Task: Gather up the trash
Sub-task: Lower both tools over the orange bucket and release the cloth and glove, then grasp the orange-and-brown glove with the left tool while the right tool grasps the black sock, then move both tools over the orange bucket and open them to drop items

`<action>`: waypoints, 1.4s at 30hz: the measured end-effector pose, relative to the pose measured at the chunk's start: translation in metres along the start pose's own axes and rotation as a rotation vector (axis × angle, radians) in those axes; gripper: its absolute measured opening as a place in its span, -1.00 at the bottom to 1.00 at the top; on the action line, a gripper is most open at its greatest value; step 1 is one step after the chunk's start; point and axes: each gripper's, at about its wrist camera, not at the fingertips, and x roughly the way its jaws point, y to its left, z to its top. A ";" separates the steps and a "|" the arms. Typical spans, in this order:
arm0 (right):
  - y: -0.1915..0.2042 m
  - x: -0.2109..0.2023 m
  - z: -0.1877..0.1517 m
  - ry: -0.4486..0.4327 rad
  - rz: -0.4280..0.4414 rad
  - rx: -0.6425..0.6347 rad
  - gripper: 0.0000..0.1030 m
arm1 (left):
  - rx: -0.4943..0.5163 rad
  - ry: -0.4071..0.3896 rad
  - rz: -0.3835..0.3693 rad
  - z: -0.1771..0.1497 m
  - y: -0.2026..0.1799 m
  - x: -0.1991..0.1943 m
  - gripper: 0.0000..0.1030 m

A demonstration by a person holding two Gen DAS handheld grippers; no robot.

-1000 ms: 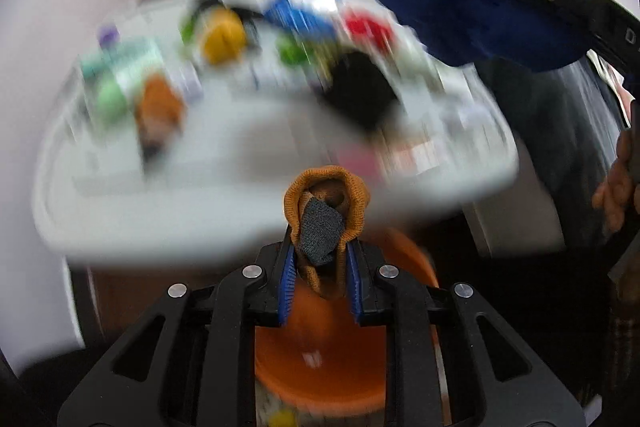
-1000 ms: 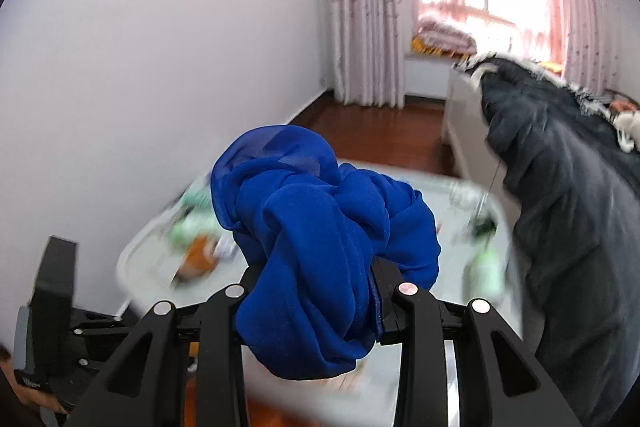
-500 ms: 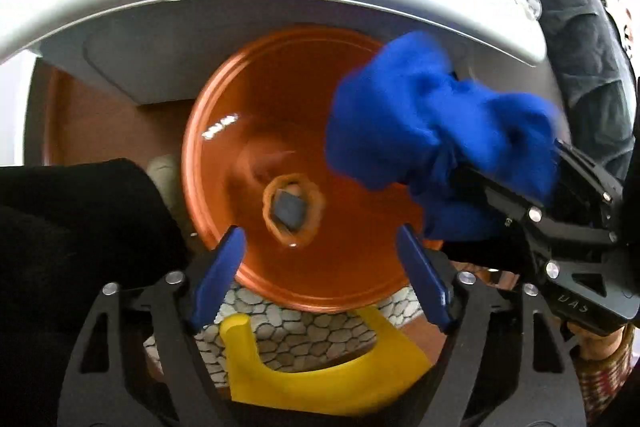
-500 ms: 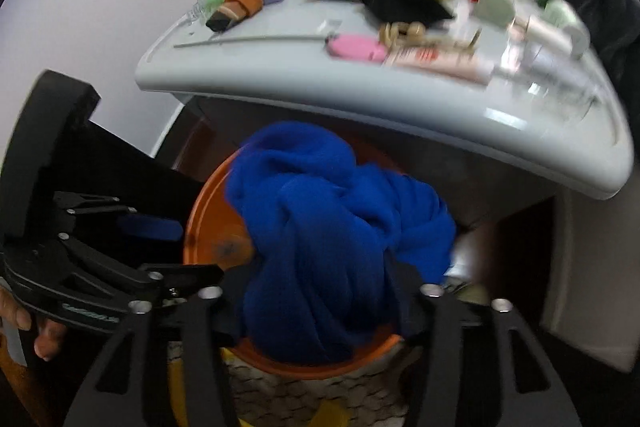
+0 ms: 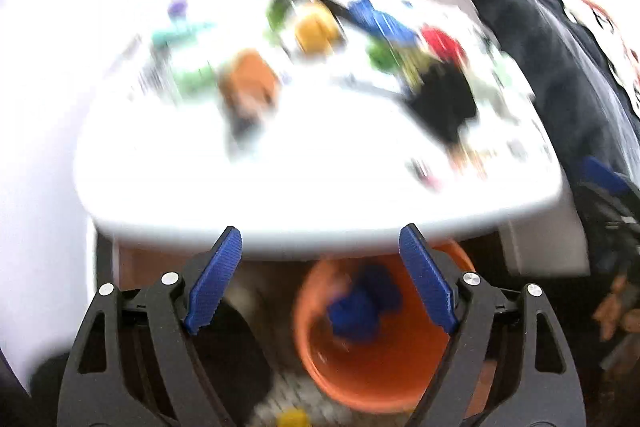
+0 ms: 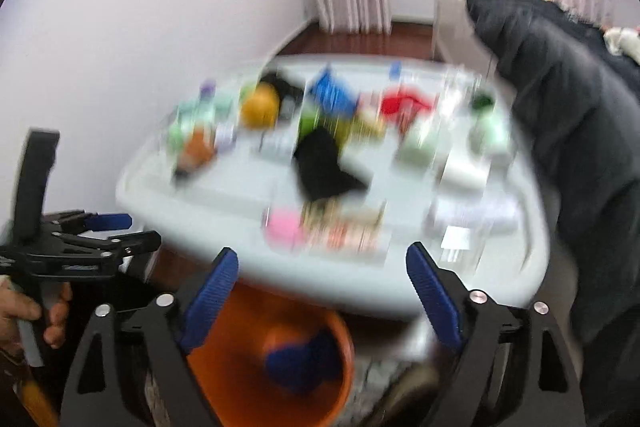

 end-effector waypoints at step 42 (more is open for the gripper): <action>0.027 0.167 0.059 0.211 -0.058 -0.128 -0.62 | 0.046 -0.125 -0.131 0.011 -0.023 0.016 -0.69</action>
